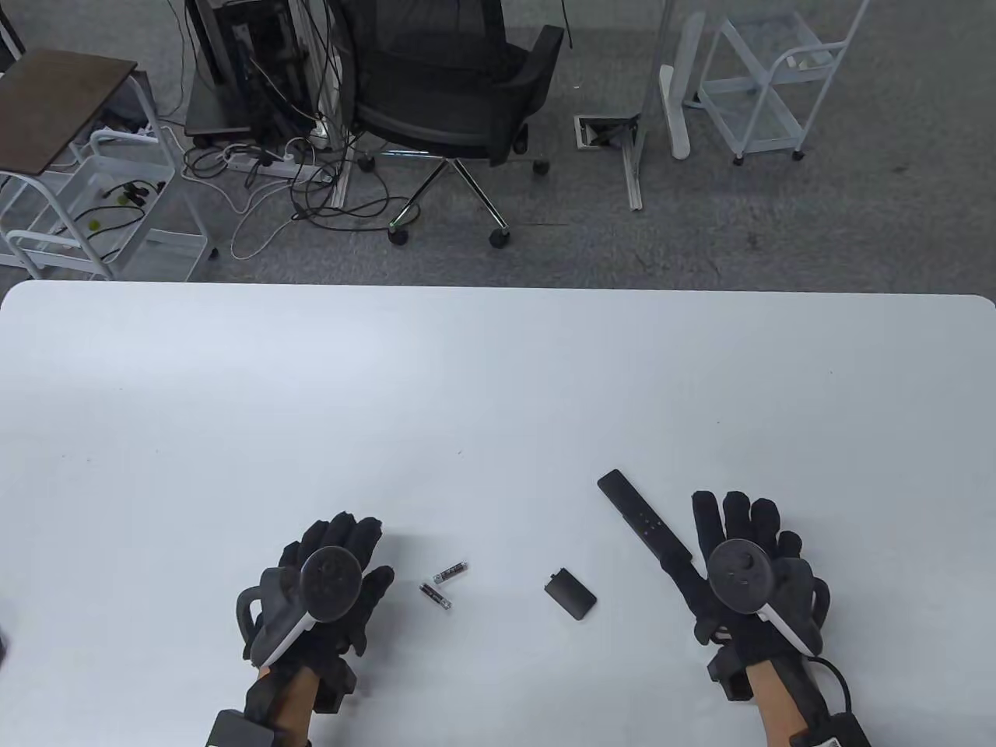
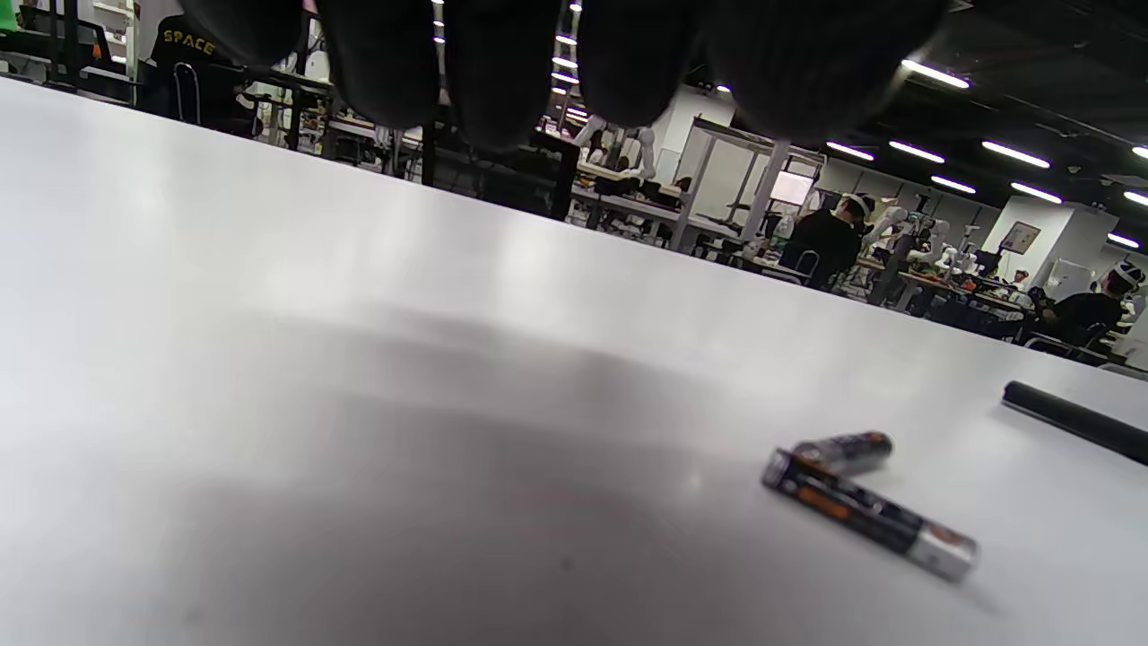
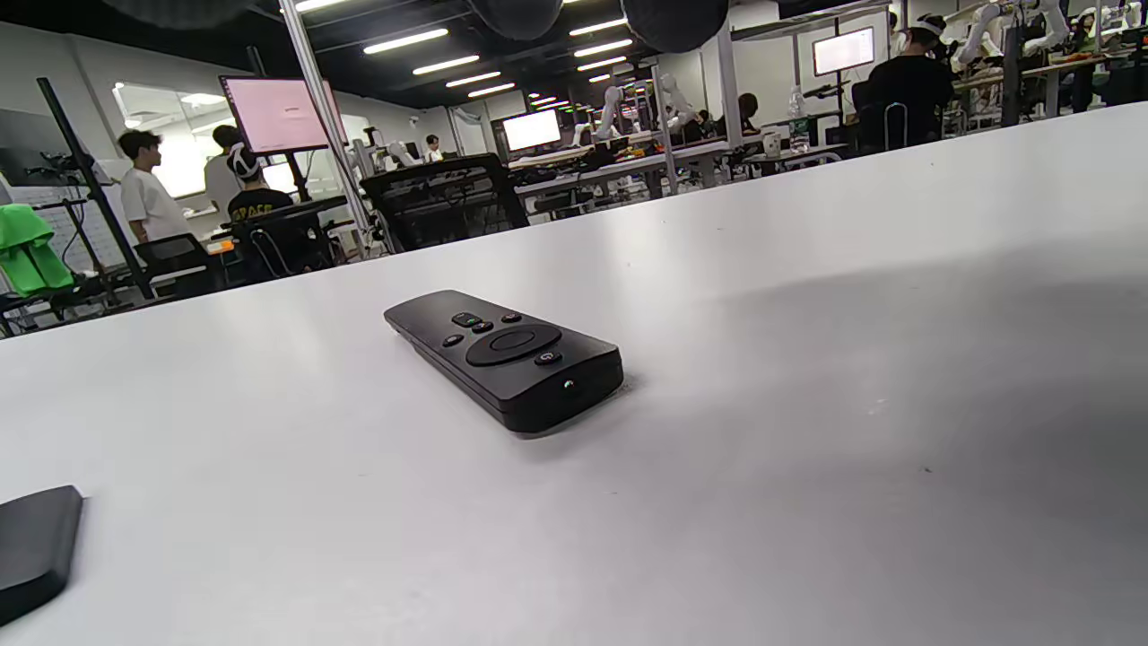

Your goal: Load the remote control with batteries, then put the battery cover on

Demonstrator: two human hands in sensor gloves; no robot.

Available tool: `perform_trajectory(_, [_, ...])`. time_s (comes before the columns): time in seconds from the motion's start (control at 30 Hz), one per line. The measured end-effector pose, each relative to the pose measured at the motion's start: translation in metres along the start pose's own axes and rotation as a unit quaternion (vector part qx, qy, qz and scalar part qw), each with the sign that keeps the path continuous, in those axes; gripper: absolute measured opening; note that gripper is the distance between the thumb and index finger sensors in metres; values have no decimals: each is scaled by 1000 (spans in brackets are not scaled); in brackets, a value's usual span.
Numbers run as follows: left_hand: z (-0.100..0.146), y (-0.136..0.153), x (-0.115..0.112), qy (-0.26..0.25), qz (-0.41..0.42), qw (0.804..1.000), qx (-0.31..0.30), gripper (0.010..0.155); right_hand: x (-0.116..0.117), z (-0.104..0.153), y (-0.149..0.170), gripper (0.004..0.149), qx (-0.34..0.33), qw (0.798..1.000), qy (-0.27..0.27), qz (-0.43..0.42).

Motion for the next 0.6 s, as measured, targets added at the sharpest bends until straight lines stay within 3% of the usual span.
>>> perform_trajectory(0.6, [0,-1,0,4,3,1000,-4,69,1,0,-3,88,-7,1000,6,-1])
Point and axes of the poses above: the tracker on the back of each hand, its own y axis roughly to the little-finger side, its own z axis roughly from the fingertips to the wrist, x = y × z, the point moved 3 cm from there along -z, roughly from the wrist to the fingertips, and after that the axes turned 8 degrees about y, right-handed, at the moved point
